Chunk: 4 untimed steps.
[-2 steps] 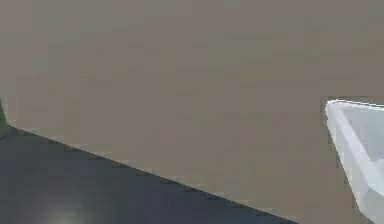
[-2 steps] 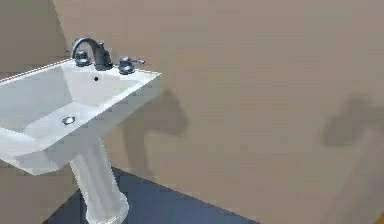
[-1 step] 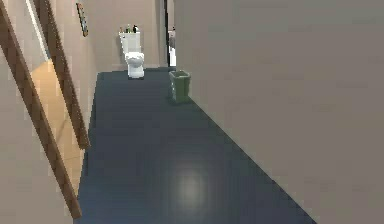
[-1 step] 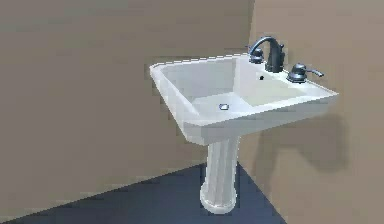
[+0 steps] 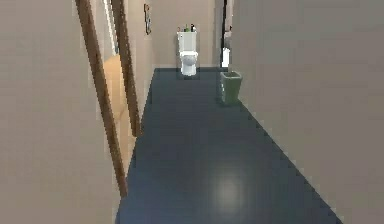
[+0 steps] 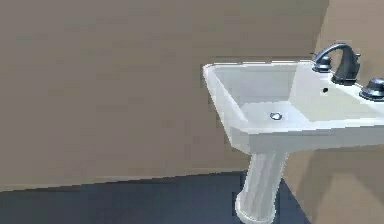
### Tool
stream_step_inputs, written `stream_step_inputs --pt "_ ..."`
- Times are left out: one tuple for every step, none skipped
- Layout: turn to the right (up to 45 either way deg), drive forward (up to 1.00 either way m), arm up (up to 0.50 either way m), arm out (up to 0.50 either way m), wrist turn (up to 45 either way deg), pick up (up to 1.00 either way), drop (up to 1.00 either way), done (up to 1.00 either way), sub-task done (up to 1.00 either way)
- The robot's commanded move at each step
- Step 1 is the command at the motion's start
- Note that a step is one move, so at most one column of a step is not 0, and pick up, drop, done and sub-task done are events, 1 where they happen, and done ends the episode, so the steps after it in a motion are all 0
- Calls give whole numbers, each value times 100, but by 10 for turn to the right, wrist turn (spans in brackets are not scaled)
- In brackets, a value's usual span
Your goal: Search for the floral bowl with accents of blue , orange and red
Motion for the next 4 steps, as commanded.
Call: stream_step_inputs --pt "0 100 0 0 0 0 0 0 0" --pt "0 65 0 0 0 0 0 0 0" --pt "-450 0 0 0 0 0 0 0 0" --pt "-120 0 0 0 0 0 0 0 0"
